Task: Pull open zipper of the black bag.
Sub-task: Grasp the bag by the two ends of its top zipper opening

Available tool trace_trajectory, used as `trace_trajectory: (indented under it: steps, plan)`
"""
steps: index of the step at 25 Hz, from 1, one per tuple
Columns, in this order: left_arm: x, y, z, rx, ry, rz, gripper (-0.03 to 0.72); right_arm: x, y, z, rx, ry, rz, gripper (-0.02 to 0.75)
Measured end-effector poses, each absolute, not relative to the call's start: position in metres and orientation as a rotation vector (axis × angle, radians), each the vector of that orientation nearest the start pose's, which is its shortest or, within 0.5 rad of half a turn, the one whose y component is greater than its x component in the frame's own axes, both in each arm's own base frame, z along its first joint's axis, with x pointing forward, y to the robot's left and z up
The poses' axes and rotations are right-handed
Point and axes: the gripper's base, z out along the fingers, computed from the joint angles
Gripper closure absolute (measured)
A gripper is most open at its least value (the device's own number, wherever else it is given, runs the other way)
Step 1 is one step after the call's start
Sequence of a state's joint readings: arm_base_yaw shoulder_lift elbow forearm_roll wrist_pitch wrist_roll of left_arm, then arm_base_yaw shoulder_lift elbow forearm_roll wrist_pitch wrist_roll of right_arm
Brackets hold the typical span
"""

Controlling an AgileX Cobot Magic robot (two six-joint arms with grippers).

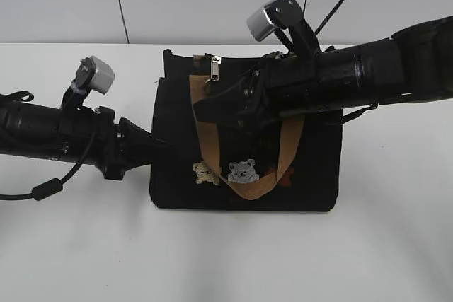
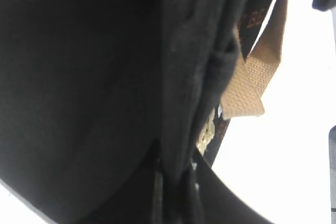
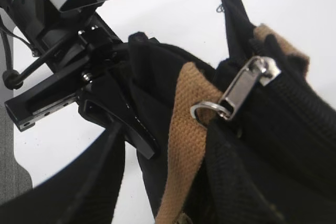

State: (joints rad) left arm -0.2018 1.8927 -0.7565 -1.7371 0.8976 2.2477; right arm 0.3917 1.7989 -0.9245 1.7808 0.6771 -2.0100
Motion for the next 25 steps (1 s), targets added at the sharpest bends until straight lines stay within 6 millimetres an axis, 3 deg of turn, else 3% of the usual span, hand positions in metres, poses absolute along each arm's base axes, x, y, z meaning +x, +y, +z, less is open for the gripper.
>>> trace_trajectory:
  steps: [10, 25]
  plan:
    - [0.288, -0.131, 0.129, 1.036, 1.955, -0.936, 0.660, 0.295, 0.186, 0.198, -1.052, 1.905, 0.865, 0.351]
    - [0.288, -0.131, 0.129, 1.036, 1.958, -0.932, 0.660, 0.296, 0.180, 0.193, -1.073, 1.983, 0.766, 0.351]
